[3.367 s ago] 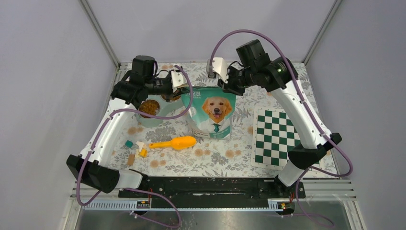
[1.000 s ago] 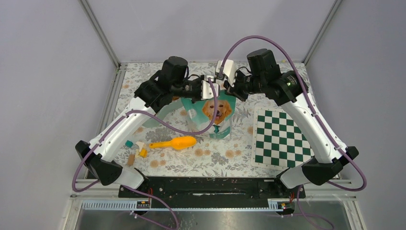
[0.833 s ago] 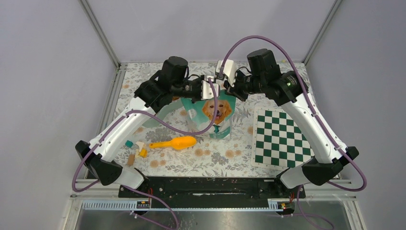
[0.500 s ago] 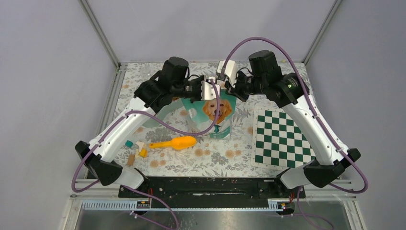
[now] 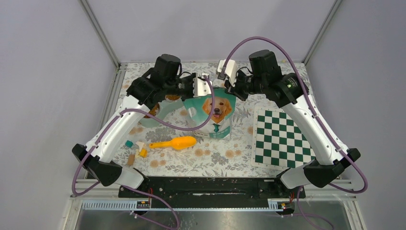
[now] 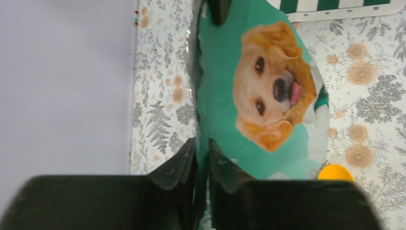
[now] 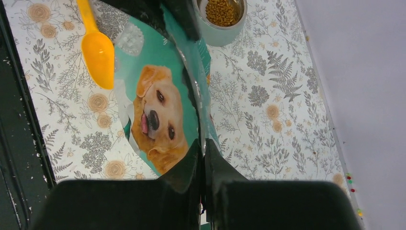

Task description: Serve the pet food

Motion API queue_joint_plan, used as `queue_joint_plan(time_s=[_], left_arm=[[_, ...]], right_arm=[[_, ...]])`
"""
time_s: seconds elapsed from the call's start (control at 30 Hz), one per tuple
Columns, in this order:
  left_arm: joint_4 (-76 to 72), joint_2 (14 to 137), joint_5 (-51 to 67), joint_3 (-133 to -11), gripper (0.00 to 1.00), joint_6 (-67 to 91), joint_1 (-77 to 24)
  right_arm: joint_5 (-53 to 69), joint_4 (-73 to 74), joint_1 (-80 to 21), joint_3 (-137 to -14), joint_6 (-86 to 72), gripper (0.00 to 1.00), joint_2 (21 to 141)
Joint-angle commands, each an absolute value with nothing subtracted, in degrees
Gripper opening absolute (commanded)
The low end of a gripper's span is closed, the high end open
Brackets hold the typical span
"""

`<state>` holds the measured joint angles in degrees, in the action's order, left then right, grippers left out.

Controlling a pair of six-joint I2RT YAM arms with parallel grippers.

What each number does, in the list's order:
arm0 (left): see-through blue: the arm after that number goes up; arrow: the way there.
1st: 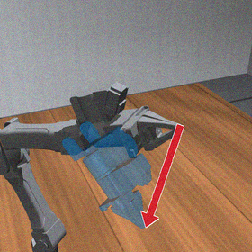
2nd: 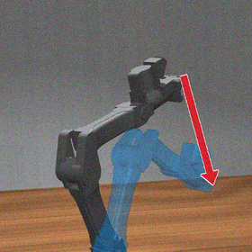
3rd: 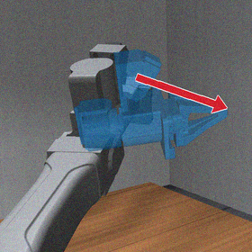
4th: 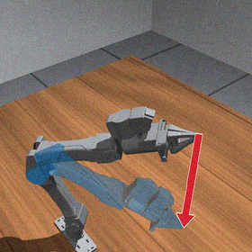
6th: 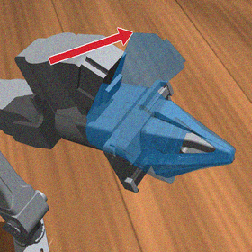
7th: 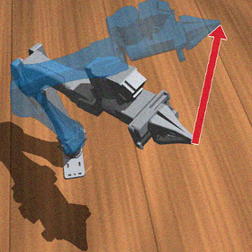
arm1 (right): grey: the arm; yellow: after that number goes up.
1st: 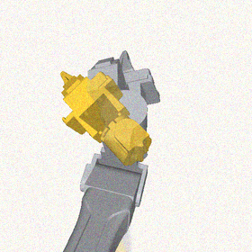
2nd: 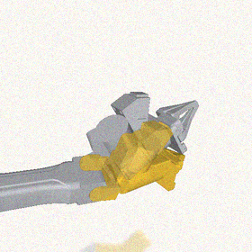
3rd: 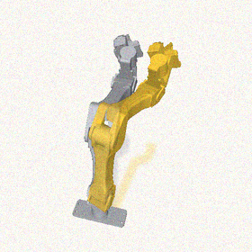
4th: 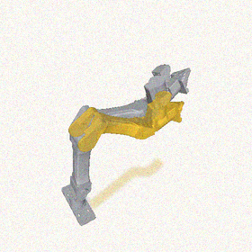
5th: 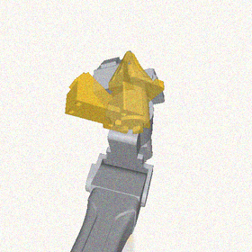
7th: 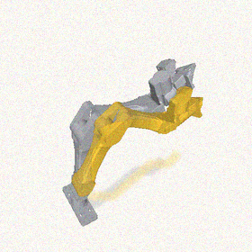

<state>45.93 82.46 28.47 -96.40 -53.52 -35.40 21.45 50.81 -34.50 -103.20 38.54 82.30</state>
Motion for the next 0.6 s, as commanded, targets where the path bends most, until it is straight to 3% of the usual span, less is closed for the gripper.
queue_joint_plan(time_s=[0.0, 0.17, 0.27, 0.33, 0.37, 0.43, 0.57], left_arm=[[46.9, 80.4, 24.7, -98.5, 0.0, -55.2, -32.5], [47.8, 80.1, 25.1, -98.2, 0.0, -55.3, -31.2], [47.6, 79.9, 24.4, -98.3, 0.19, -55.2, -30.8], [47.6, 79.7, 23.5, -98.6, 0.21, -55.3, -30.6], [47.5, 79.3, 23.3, -98.6, 0.2, -55.3, -30.4], [48.0, 78.9, 23.5, -98.5, 0.01, -55.5, -29.8], [48.8, 78.7, 23.9, -98.5, 0.0, -54.1, -28.6]], right_arm=[[21.3, 46.2, -34.0, -104.6, 38.7, 0.0, 77.8], [21.1, 46.3, -33.9, -104.8, 38.9, 0.0, 78.0], [21.2, 46.2, -33.8, -104.6, 39.0, 0.0, 77.9], [21.2, 46.3, -33.7, -104.4, 39.0, 0.0, 77.8], [21.1, 46.3, -33.6, -104.3, 39.1, 0.0, 77.7], [20.7, 46.4, -33.6, -104.2, 39.0, 0.0, 77.6], [20.8, 46.4, -33.5, -104.3, 39.1, 0.0, 77.4]])
